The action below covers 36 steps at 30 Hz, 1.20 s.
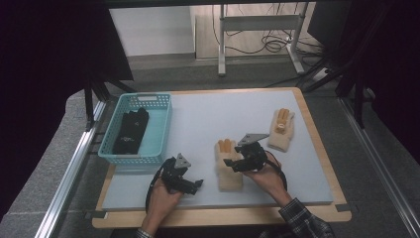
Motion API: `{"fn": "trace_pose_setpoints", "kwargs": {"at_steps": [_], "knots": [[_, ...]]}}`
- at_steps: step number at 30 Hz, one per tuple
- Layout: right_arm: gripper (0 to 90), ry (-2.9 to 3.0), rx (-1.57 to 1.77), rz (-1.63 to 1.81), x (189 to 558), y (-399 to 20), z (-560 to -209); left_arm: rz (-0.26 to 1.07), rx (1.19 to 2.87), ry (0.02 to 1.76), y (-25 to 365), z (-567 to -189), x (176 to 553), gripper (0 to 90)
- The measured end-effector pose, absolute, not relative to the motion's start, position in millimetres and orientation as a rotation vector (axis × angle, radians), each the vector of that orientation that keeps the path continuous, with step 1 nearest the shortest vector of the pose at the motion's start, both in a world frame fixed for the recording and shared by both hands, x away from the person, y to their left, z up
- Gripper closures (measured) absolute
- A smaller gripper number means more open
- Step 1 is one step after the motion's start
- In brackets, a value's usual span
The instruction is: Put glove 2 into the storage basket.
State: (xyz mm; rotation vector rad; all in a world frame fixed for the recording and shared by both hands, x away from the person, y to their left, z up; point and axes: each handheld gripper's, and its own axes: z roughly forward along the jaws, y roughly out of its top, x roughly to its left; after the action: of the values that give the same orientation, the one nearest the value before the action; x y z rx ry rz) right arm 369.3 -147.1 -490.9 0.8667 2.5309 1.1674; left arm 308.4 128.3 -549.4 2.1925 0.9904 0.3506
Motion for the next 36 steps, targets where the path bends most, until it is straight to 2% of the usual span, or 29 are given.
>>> {"fn": "trace_pose_setpoints", "kwargs": {"at_steps": [10, 14, 28, 33, 36], "knots": [[36.6, 2.461, 1.011, 1.145, 395.3, -192.6, -490.1, 0.348, 2.191, 0.992, 128.2, -549.4, 308.3, 0.4], [41.5, 2.432, 1.027, 1.11, 405.1, -209.5, -489.2, 0.348, 2.191, 0.993, 128.3, -549.4, 308.4, 0.4], [46.4, 2.29, 1.153, 1.02, 443.1, -265.7, -475.2, 0.348, 2.194, 0.991, 128.4, -549.3, 308.4, 0.4], [53.3, 2.213, 1.232, 0.982, 461.8, -292.0, -475.0, 0.348, 2.193, 0.991, 128.4, -549.3, 308.5, 0.4], [54.0, 2.188, 1.249, 0.967, 469.9, -301.7, -478.1, 0.347, 2.193, 0.991, 128.5, -549.3, 308.5, 0.4]]}}
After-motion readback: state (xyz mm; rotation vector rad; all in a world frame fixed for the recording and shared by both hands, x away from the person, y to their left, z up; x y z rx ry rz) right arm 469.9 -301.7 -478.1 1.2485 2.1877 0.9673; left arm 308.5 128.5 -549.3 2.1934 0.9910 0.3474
